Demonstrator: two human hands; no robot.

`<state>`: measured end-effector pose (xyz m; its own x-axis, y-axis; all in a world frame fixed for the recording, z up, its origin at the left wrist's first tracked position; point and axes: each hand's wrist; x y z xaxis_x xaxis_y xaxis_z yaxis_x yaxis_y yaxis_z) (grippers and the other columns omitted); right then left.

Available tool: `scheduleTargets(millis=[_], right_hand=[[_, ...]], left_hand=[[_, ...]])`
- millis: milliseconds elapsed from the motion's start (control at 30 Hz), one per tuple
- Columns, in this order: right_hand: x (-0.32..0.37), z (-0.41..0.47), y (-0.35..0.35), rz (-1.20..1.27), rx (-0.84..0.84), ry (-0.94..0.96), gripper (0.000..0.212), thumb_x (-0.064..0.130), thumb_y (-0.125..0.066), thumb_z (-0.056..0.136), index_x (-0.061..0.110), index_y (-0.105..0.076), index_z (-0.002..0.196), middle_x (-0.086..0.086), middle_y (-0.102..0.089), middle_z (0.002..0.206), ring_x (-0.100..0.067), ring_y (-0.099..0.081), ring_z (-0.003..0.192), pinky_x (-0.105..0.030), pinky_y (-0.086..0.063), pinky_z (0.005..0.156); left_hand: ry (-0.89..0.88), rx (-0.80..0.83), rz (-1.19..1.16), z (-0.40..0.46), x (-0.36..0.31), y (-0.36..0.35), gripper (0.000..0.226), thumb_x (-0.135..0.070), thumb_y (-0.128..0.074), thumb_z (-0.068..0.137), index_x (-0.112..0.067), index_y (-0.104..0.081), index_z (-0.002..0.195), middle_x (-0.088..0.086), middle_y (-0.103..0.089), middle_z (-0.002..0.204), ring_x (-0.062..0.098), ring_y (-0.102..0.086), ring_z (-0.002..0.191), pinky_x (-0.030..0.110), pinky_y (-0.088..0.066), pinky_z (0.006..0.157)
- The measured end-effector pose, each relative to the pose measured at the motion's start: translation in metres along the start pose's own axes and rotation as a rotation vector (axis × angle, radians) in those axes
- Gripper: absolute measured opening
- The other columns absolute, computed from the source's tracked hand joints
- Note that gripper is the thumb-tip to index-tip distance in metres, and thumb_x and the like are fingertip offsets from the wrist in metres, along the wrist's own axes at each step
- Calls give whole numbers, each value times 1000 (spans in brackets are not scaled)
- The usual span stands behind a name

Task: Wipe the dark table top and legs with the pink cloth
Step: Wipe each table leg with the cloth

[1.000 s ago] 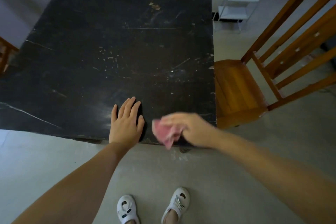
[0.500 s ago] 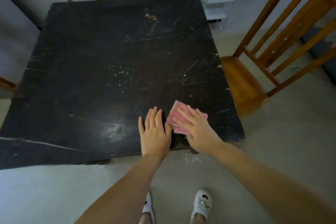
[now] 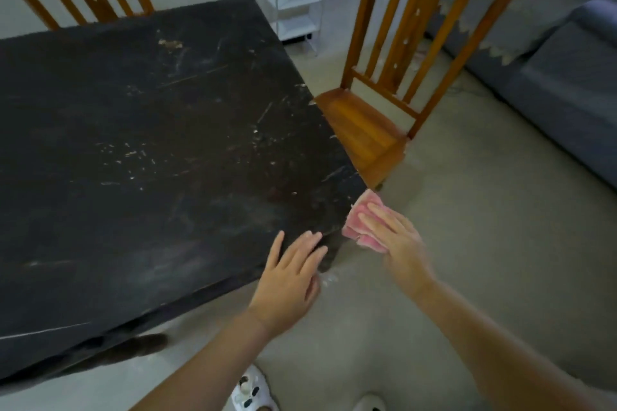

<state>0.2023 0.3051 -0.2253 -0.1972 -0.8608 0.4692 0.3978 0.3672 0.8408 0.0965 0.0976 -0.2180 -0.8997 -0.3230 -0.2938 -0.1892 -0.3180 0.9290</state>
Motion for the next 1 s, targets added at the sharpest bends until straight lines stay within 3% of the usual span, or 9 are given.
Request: scheduleTargets(millis=[133,233,300,367,467,667,767,900,1000], right_hand=[[-42,-33,-7,328,-96,-360,49,-5,-51,88,31,-65,118,-1,-60,128,-3,-54,118,-31,-41,105],[-73,-64,-46,452,-80,-529,36,2,-46,93,27,-65,113,10,-68,112,-10,-60,112,-28,-46,94],[-84,-71,-78,664,-109,-629,45,-1,-41,97,35,-64,108,21,-66,112,-7,-55,119,-19,-41,92],[-102,-77,-120,772,-197,-757,48,-2,-41,97,38,-64,106,21,-62,118,-6,-55,114,-14,-41,87],[-132,-79,-188,941,-295,-944,38,5,-46,97,22,-54,130,6,-60,119,-2,-58,86,-15,-44,65],[-155,-65,-331,1209,-278,-832,33,17,-49,96,27,-50,127,-1,-61,97,-5,-56,70,-12,-45,53],[-151,-61,-377,1325,-465,-734,26,24,-47,97,20,-55,121,8,-56,76,-1,-52,63,-11,-44,54],[-160,-63,-399,1270,-560,-629,16,29,-45,96,23,-58,90,11,-51,58,-2,-48,52,-13,-42,53],[-177,-71,-407,1214,-488,-791,19,24,-46,97,24,-60,84,10,-54,55,-2,-50,48,-17,-41,50]], left_hand=[[-64,126,-126,-18,-37,-69,39,-23,-44,81,-15,-49,118,6,-60,122,20,-45,117,35,-26,106],[134,260,-193,-33,-36,-129,40,-25,-41,83,-17,-50,121,3,-60,120,20,-57,108,26,-34,98],[323,286,-222,-35,-21,-168,41,-23,-36,93,-19,-40,135,-1,-44,138,16,-43,126,27,-29,104],[415,256,-265,-36,3,-214,45,-27,-34,97,-21,-27,141,-2,-29,148,15,-28,135,28,-21,109],[460,109,-405,-23,34,-271,55,-41,-38,95,-17,-24,142,5,-28,147,18,-28,134,32,-24,109],[259,-288,-778,30,70,-342,67,-59,-41,87,-19,-29,138,3,-44,137,13,-45,126,42,-39,104],[243,-424,-876,43,77,-360,62,-55,-46,83,-20,-31,132,-2,-51,127,7,-52,116,38,-45,99],[238,-470,-952,49,80,-374,62,-52,-48,83,-25,-30,135,-9,-50,128,2,-49,118,28,-44,99],[233,-440,-949,50,81,-370,61,-51,-50,85,-24,-29,135,-21,-50,119,-6,-50,110,16,-43,92]])
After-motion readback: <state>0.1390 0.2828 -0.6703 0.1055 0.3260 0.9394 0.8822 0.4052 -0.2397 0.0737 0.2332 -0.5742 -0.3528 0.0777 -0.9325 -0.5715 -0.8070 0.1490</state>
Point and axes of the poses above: each hand's wrist, its own z-axis towards the middle knuckle, its own y-axis out of the back of the hand, x = y × z
